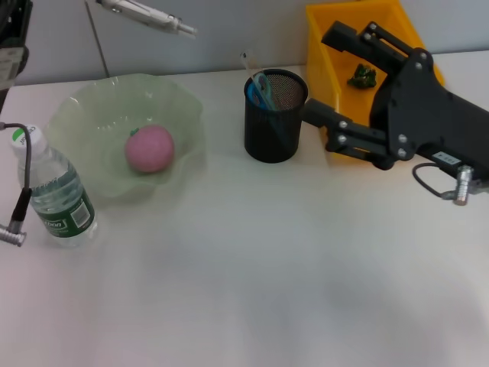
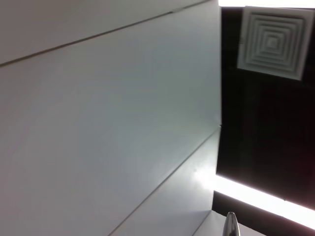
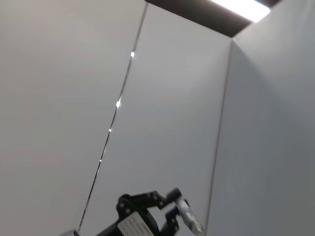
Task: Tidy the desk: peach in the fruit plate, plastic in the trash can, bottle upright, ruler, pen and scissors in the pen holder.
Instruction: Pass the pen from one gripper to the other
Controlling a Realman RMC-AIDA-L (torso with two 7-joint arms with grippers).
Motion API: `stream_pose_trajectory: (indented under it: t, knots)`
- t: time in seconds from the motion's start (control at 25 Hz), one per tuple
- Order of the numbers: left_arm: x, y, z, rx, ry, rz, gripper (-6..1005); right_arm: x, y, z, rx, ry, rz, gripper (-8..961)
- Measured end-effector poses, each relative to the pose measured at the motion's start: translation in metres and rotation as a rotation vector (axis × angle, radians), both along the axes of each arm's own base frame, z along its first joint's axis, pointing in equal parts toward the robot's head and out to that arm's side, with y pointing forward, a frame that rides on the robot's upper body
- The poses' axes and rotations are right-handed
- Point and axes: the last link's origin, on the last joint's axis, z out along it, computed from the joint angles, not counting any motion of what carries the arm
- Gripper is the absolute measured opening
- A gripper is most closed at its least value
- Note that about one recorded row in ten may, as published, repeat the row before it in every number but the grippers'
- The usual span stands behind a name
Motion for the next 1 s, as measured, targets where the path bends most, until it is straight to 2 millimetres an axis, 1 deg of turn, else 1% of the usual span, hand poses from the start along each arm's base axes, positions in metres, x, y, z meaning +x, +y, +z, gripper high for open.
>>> stream_pose_trajectory:
  t: [0.32,0.6,0.8,1.0]
  knots:
    - [0.0,0.009,-0.002,-0.098,-0.061,0.034,145,-0.012,0.007,-0.014,0.157,0.01,0.057,787]
    - [-0.002,0.011,-0.008,-0.124,-0.062,0.069,144,-0.02,0.014,-0.019,0.221,-0.018,0.085,787]
    - [-0.005,0.013,-0.01,-0.136,-0.053,0.096,144,-0.024,0.023,-0.025,0.293,-0.091,0.105,786]
    - [-0.006,0.016,-0.013,-0.143,-0.032,0.117,144,-0.028,0.03,-0.035,0.322,-0.167,0.131,786]
